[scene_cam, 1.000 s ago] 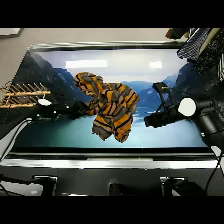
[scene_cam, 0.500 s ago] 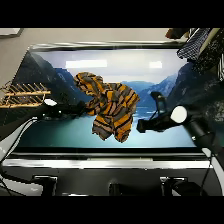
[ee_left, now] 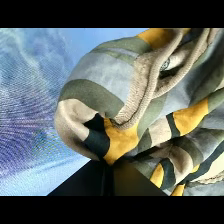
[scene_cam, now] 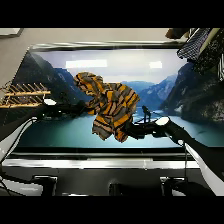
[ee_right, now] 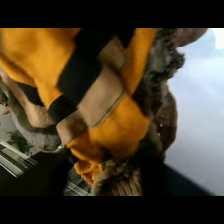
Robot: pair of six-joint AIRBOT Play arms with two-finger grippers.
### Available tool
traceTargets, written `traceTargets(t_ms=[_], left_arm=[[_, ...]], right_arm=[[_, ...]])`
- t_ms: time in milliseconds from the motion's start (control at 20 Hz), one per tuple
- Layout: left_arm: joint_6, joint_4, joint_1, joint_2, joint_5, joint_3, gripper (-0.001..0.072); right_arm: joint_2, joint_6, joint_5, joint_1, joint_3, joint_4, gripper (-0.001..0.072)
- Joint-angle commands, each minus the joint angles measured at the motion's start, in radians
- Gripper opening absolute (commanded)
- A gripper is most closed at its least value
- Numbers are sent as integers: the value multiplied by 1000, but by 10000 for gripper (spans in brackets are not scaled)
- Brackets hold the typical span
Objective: Fold the clothes and pants, and hang the long-sleeved shirts on hangers.
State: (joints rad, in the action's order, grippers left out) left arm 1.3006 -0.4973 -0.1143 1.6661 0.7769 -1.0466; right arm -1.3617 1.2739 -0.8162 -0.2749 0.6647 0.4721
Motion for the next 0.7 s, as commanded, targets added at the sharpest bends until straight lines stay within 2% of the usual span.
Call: traceTargets(t_ms=[0, 50, 100, 200, 300, 500, 650], left_arm=[[0, 0, 15, -15, -1, -1, 16], [0, -5, 23, -36, 1, -9, 14], [0, -18, 34, -65, 0, -27, 13], [2, -85, 59, -147, 3, -113, 14], [43, -193, 85, -241, 17, -254, 14], [53, -354, 110, -446, 30, -558, 16], [53, -426, 124, -607, 29, -676, 18]], right_arm=[[-41, -55, 3, -1, 5, -88, 148], [-27, -53, -8, -1, 24, -87, 40], [5, -40, -12, 5, 62, -80, 22], [89, 32, -13, 36, 180, -22, 20], [183, 149, -31, 97, 356, 97, 20], [342, 261, -140, 194, 717, 271, 20], [478, 321, -225, 237, 921, 395, 21]])
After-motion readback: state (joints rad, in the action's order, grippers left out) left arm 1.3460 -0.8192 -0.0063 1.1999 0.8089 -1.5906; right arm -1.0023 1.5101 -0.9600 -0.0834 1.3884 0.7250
